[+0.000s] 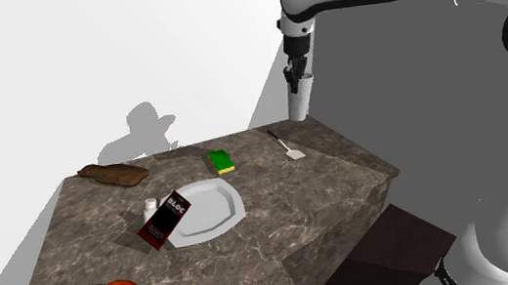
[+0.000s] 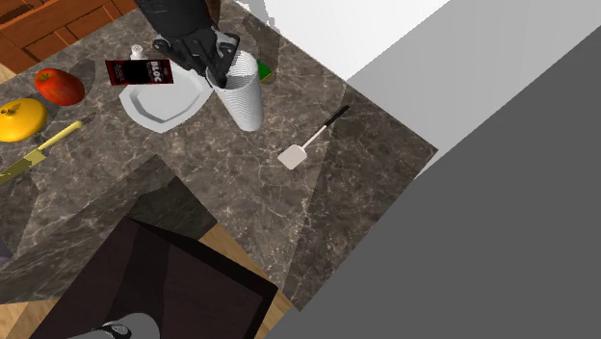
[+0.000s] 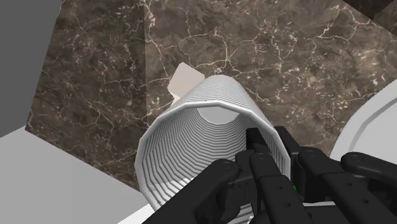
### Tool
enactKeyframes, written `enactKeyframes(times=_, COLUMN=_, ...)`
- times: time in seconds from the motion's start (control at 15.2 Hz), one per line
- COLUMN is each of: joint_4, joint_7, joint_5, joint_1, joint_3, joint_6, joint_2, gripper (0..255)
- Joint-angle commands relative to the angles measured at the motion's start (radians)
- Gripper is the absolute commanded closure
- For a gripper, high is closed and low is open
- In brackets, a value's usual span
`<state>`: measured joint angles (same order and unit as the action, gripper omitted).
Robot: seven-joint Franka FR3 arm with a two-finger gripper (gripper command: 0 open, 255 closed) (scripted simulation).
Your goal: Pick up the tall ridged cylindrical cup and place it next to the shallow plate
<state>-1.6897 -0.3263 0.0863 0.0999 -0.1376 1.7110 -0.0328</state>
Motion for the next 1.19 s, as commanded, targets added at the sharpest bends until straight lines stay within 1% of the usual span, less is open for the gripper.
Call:
enactKeyframes(times=0.0, joint_4=-0.016, joint_7=0.049, joint_5=0.004, joint_1=0.023, joint_3=0.024, joint_6=-0.005, joint_2=-0.018, gripper=255)
enactKeyframes(times=0.4, joint_4=-0.039, joint_7=0.193, joint_5=0.007, joint_1=0.09, joint_3=0.101, joint_6=-0.018, joint_2=-0.04, gripper=255)
enactKeyframes(times=0.79, joint_4=-0.017, joint_7=0.338, joint_5=0.007, joint_1=0.157, joint_3=0.181, joint_6=-0.038, joint_2=-0.025, gripper=255)
enactKeyframes(times=1.12, joint_4=-0.094, joint_7=0.344, joint_5=0.007, joint_1=0.157, joint_3=0.18, joint_6=0.03, joint_2=-0.033, gripper=255)
